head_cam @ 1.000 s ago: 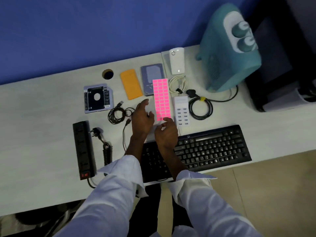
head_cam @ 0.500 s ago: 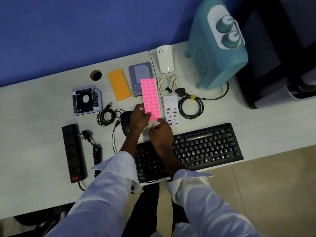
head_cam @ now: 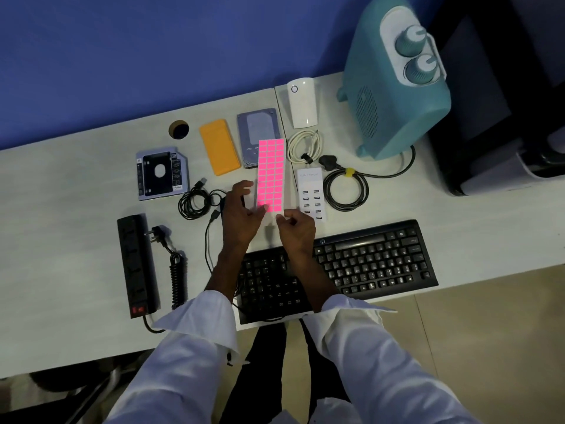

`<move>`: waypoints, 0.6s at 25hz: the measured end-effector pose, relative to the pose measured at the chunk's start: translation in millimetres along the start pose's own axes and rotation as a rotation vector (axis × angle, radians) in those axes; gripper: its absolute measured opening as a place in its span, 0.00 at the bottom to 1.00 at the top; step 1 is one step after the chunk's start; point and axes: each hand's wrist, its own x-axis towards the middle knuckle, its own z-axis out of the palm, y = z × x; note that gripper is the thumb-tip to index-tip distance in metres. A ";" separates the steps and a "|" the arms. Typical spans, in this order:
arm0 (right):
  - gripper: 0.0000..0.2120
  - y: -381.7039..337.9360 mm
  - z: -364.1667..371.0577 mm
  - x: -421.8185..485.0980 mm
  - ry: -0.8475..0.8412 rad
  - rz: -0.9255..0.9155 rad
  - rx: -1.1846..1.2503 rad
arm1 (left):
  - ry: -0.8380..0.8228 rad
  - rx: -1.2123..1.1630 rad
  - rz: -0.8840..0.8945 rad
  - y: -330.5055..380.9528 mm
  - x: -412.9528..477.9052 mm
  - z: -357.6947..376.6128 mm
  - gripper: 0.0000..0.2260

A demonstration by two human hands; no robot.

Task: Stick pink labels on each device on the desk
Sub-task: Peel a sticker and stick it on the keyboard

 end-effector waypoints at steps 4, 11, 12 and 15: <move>0.07 -1.1 0.2 1.6 -0.020 -0.069 -0.013 | -0.114 0.174 0.249 -3.7 -9.5 0.9 0.11; 0.08 9.8 2.2 4.0 -0.040 -0.158 -0.074 | -0.172 0.212 0.212 -1.2 -4.6 2.0 0.06; 0.08 11.7 1.9 4.7 -0.045 -0.159 -0.069 | -0.164 0.206 0.208 -1.0 -3.3 1.9 0.05; 0.08 14.1 2.3 5.2 -0.056 -0.169 -0.065 | -0.176 0.192 0.193 1.8 -1.4 1.5 0.04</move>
